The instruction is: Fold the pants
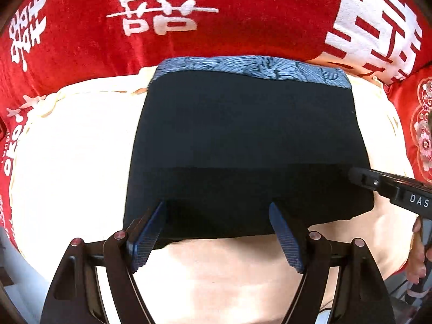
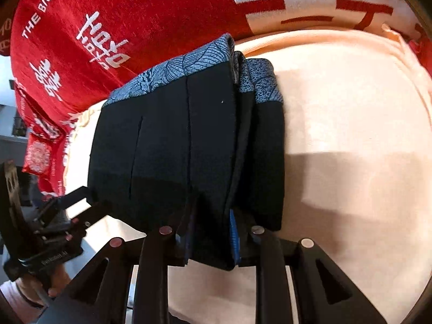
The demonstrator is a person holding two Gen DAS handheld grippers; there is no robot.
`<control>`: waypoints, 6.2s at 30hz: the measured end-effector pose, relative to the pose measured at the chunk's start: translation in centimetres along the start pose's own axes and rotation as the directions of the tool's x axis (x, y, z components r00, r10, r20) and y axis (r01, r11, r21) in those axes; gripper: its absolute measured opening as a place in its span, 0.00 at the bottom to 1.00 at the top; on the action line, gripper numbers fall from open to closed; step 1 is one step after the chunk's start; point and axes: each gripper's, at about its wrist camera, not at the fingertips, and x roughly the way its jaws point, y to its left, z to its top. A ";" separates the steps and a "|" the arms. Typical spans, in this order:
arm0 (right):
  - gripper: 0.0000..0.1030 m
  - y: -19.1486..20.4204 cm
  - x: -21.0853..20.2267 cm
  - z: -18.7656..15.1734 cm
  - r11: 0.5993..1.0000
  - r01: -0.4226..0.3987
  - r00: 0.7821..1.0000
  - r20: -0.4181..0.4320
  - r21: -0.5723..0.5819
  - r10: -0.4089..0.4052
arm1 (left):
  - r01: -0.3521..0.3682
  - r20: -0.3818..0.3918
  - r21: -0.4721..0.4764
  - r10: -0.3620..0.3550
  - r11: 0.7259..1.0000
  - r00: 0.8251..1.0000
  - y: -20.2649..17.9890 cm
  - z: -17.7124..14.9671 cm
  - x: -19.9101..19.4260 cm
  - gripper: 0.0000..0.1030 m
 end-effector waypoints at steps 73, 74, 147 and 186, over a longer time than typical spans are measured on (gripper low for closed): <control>0.78 -6.7 -2.3 0.3 0.955 -0.060 0.998 0.004 0.290 0.061 | 0.264 -0.092 -0.198 -0.286 0.944 0.954 13.0 7.8 6.3 0.95; 0.78 -6.5 -2.1 0.5 0.960 -0.060 0.998 -0.002 0.275 0.063 | 0.276 -0.099 -0.202 -0.300 0.940 0.949 13.2 7.9 6.7 0.95; 0.64 -2.3 2.3 -8.9 0.930 -0.253 0.960 -0.053 0.269 0.276 | 0.367 -0.030 -0.154 -0.376 0.917 0.926 16.6 -7.0 3.8 0.88; 0.52 2.2 -4.4 -11.6 0.965 0.169 0.986 -0.017 0.201 -0.169 | 0.013 0.000 -0.058 -0.013 0.998 1.000 12.9 -8.3 -2.0 0.88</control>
